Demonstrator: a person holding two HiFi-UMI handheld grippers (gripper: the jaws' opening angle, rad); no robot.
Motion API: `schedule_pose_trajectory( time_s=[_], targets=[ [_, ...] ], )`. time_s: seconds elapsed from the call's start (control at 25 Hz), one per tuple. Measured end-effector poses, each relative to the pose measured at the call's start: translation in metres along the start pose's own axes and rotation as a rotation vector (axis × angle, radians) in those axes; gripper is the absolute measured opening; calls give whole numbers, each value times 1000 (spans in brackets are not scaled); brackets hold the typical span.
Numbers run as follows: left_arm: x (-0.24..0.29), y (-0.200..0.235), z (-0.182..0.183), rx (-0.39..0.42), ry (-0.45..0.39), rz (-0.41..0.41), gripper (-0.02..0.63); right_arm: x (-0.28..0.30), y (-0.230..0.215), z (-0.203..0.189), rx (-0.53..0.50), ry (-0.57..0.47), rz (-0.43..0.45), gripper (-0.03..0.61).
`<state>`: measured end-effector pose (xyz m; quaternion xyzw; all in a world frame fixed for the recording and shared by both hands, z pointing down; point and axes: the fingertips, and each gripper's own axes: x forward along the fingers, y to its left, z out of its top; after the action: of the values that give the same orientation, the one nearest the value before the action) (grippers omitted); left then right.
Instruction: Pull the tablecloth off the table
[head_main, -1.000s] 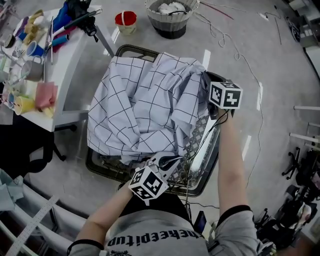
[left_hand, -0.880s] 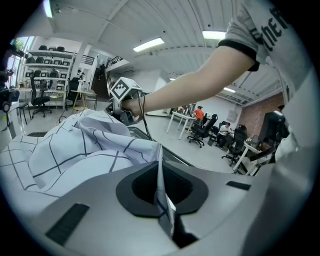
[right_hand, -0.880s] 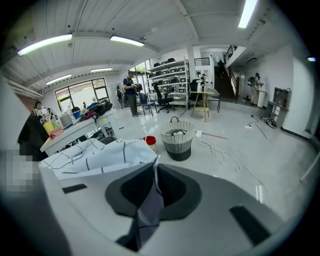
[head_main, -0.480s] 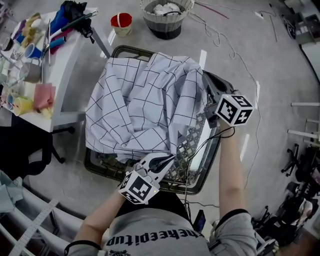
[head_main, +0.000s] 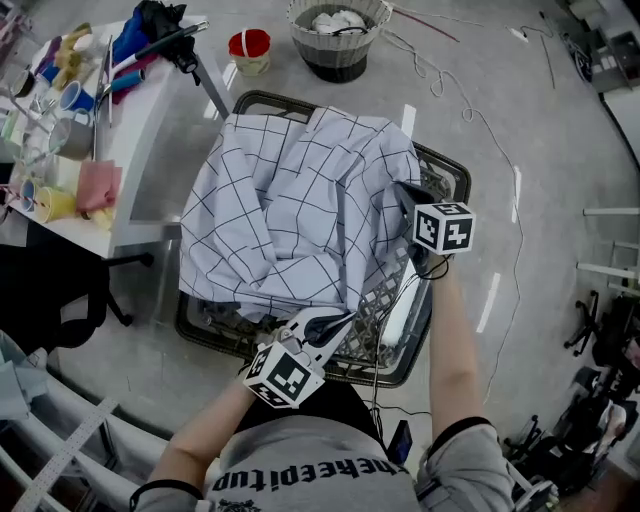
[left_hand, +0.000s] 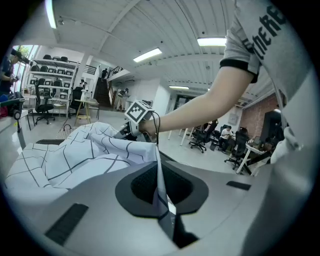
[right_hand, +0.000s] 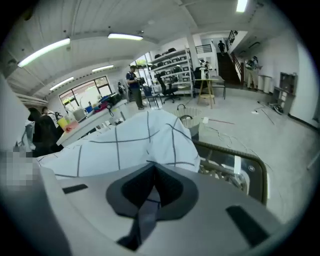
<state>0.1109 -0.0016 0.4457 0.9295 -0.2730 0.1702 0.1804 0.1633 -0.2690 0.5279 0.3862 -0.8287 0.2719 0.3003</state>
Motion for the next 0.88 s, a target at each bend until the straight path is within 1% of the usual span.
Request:
schedule_pose_trajectory(
  time_s=[0.08,0.12,0.24,0.28,0.36,0.44,0.48,0.52,0.56,0.6,0.64,0.72,0.88],
  targets=[
    [-2,-5,-3,4,4,-14,20,-3,-7,-6,28,3,-13,13],
    [-4,-8,-3,6,-1,-19,25,-9,-4,-3,37,-22,-5,14],
    [-11,-11,-1,5,-25,-25,84,-32,23,26,32,-143,57,14],
    [-13,-11,-1,6,-27,-23,87,-40,38,37,24,-182,100,14],
    [-13,-11,0,11,-25,-21,87,-51,81,53,-3,-230,230,14],
    [-12,-11,0,19,-21,-19,86,-52,128,53,-64,-211,358,13],
    [-11,-11,0,22,-21,-19,87,-47,145,45,-114,-175,385,13],
    [-11,-11,2,24,-22,-18,87,-39,155,34,-170,-126,382,12],
    [-12,-11,3,24,-26,-16,87,-29,157,19,-219,-73,359,12],
    [-13,-10,4,21,-30,-12,87,-19,152,4,-245,-21,330,12],
    [-15,-8,5,17,-34,-5,87,-10,144,-10,-243,25,304,12],
    [-22,-2,5,6,-46,15,87,2,124,-34,-193,92,257,11],
    [-40,13,-1,-16,-56,70,87,13,90,-66,-124,169,166,11]
  ],
)
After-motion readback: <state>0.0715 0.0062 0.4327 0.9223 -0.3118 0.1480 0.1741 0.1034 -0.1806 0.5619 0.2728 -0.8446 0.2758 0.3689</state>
